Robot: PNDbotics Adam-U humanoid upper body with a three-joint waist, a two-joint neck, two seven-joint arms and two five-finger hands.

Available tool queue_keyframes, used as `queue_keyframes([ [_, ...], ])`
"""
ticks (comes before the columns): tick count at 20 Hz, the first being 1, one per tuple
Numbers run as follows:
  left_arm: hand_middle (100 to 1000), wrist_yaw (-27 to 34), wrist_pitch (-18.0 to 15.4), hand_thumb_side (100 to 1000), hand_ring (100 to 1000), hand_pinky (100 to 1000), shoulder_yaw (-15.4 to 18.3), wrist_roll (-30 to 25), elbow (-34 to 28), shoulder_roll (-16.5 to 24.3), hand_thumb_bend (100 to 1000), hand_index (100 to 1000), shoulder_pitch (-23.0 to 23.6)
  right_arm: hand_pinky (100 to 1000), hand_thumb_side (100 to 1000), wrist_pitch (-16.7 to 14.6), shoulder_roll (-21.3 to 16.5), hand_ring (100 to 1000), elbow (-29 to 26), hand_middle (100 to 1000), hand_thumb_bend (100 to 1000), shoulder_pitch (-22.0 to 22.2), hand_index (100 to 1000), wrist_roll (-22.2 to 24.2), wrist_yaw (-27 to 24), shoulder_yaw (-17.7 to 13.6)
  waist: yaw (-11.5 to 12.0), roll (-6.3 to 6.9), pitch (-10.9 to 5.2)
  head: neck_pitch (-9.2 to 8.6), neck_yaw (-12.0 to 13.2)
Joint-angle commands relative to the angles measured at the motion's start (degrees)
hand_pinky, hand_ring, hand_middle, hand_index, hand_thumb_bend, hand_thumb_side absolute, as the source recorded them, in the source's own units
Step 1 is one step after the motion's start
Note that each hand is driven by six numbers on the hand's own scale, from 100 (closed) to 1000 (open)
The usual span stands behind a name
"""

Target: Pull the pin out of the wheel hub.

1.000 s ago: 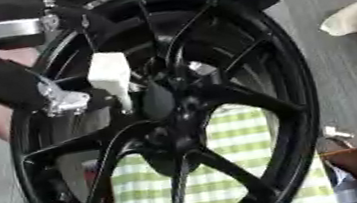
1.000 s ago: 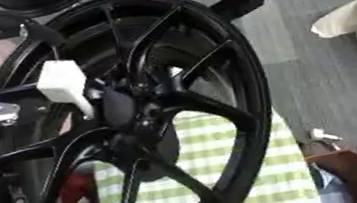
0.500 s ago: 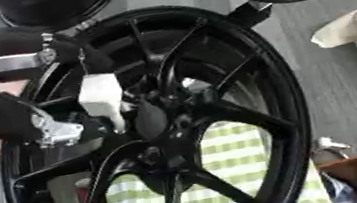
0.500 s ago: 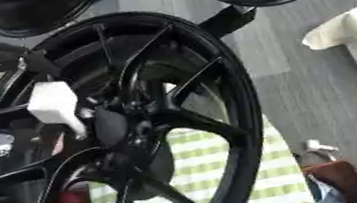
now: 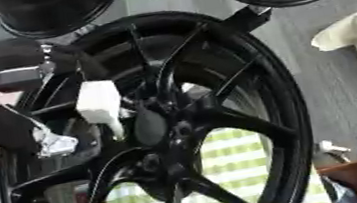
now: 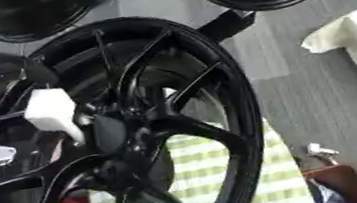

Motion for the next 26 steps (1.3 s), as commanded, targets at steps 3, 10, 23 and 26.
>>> queue_keyframes([
  [3,847,-0.6,-1.32,577,970,1000,0.52,-0.24,1.04,0.56,378,951,-0.57,1000,689,0.18,-0.83,815,-0.23,664,100,-0.48,612,0.14,0.34,-0.26,-0.11,-0.29,-0.82,-0.9,0.19],
  [10,810,1.82,-3.3,544,915,981,0.33,-0.44,1.14,0.3,288,892,-0.51,1000,698,0.49,-0.49,815,-0.03,664,100,-0.51,611,0.23,0.5,-0.21,-0.16,-0.28,-0.55,-0.98,0.28],
  [23,653,3.0,-5.94,356,811,907,0.15,-1.59,1.61,-0.08,146,804,-0.82,1000,705,1.26,0.05,816,0.05,664,100,-0.67,611,0.34,0.68,-0.22,-0.14,-0.29,-0.14,-1.41,0.43],
  [26,587,2.17,-5.58,284,767,868,0.17,-0.27,1.53,-0.13,100,750,-0.9,1000,705,1.31,0.16,816,0.04,665,100,-0.63,611,0.42,0.59,-0.27,-0.03,-0.32,-0.08,-1.43,0.42],
])
